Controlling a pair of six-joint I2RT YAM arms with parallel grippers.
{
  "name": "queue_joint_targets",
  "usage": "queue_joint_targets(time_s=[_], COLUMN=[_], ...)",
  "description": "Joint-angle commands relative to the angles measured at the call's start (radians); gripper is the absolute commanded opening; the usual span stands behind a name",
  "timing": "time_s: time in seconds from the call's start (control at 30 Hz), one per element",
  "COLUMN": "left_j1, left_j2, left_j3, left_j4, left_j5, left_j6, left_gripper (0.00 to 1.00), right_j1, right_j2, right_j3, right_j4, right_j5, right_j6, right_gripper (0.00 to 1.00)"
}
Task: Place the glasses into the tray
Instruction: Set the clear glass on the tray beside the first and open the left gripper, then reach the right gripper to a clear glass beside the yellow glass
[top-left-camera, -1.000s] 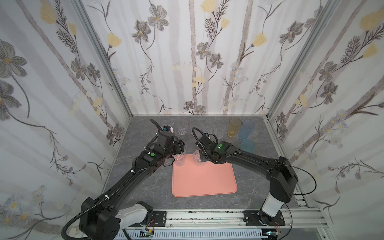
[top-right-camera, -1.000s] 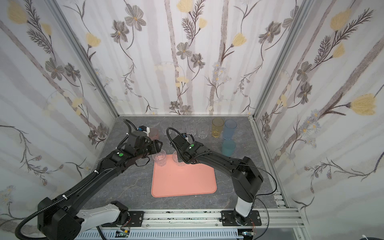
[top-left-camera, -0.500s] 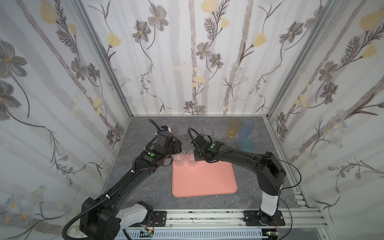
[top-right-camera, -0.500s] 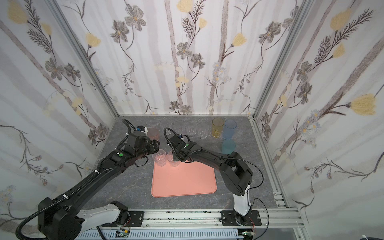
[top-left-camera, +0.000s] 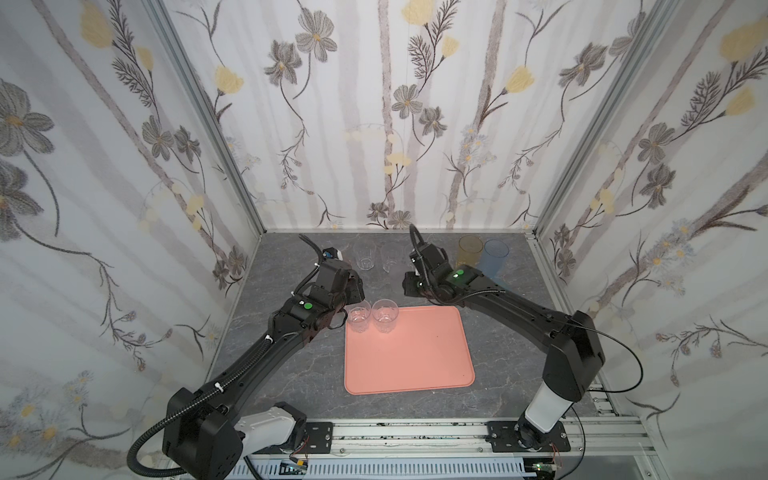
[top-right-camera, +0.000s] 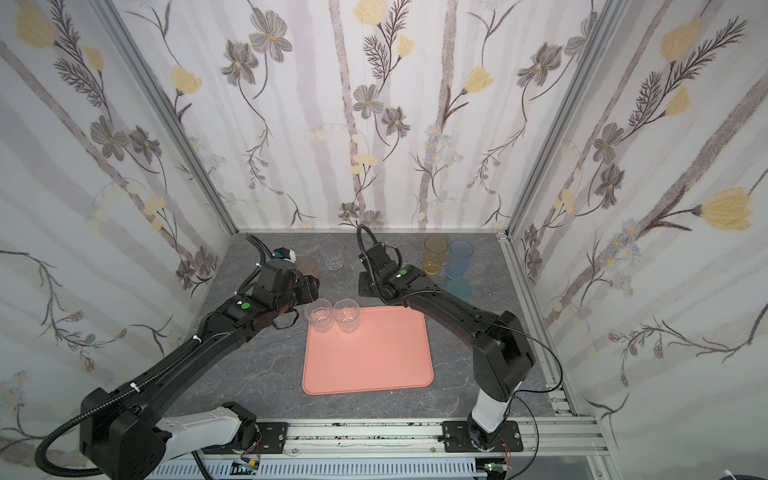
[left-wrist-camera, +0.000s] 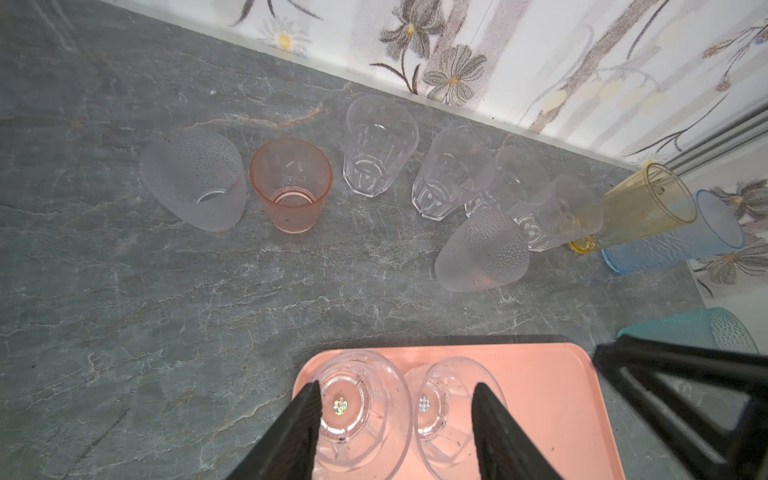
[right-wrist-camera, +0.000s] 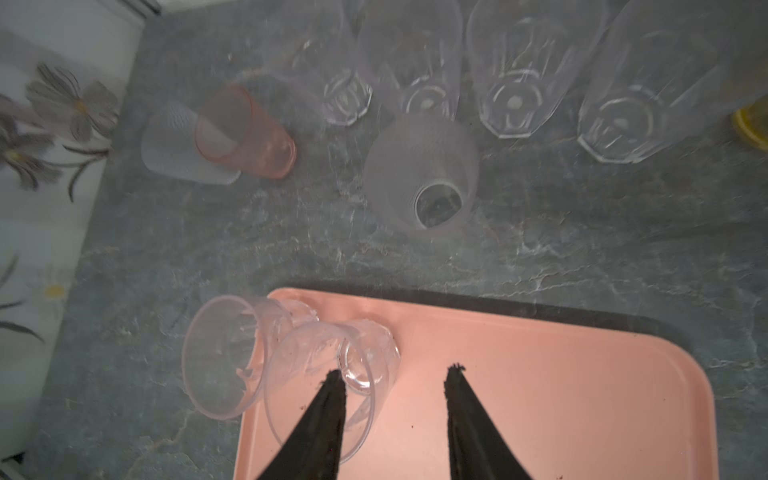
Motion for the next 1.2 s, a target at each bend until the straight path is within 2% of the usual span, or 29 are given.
queue_joint_targets(time_s=[0.0,0.07,0.23,0.33,0.43,0.6,0.8,1.17], left_j1=[-0.064,-0.115,-0.183,-0.206,-0.224,-0.231,-0.235,-0.243], left_j2=[0.061,0.105,0.164,0.195,0.223,0.244,0.261,0.267], left_j3=[0.041,0.062,0.036,0.017,0.012,-0.023,-0.059,-0.089], left_j4=[0.026,0.060,0.225,0.299,0.312,0.359,0.441,0.496], left_j5=[-0.161,-0.191,-0.180,-0.114,-0.074,-0.030,-0.037,-0.036], left_j6=[0.044,0.078,0.141,0.177,0.176,0.167,0.211,0.237], left_gripper=[0.63,0.65,0.70,0.71,0.72,0.72,0.72,0.72], right_j1=[-0.071,-0.127,-0.218,-0.246,-0.277,-0.323,-0.360,-0.374], right_j2=[-0.021,0.001,0.088,0.151,0.175,0.216,0.277,0.398], right_j3=[-0.042,-0.017,0.095,0.167,0.167,0.159,0.168,0.246], right_j4=[0.095,0.097,0.073,0.007,-0.001,0.008,0.026,0.038], right_j5=[-0.098,-0.144,-0.129,-0.034,0.029,0.017,-0.004,-0.003], right_j6=[0.039,0.039,0.063,0.058,0.052,0.044,0.045,0.053], right_gripper=[0.42,0.43,0.43,0.43,0.43,0.43,0.43,0.38])
